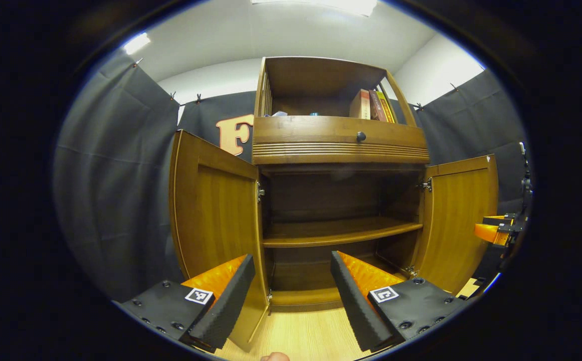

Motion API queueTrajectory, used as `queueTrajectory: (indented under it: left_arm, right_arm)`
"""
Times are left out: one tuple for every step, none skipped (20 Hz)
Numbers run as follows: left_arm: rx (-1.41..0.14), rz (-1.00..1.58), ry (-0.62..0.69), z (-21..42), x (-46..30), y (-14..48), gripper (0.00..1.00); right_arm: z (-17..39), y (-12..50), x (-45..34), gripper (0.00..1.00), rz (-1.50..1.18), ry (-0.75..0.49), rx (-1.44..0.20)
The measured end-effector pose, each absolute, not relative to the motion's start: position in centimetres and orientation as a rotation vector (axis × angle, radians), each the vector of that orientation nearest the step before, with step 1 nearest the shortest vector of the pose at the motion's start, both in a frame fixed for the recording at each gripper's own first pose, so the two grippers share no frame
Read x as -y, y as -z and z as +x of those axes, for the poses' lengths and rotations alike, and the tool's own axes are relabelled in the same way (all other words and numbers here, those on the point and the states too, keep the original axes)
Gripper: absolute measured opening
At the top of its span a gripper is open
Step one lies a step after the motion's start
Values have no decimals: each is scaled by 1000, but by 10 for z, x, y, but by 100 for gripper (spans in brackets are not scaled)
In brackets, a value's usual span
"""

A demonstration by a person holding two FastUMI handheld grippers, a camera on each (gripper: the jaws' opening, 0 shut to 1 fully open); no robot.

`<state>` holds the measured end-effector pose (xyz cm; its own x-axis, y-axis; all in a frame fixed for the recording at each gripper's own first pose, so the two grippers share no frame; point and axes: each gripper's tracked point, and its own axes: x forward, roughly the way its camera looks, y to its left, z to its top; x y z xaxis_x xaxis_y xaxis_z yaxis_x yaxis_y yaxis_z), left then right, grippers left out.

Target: Open the right door of the double-door shoe cabinet with the right hand, and open the left door with the left hand.

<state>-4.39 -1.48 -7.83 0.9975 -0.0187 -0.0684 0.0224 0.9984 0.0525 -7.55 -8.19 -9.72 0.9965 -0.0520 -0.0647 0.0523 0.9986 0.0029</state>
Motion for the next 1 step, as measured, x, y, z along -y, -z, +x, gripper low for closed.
queueTrajectory:
  left_arm:
    - [-66, 52, 23, -44, 16, 77, 99]
  right_arm:
    - [-76, 97, 83, 81, 4, 54, -63]
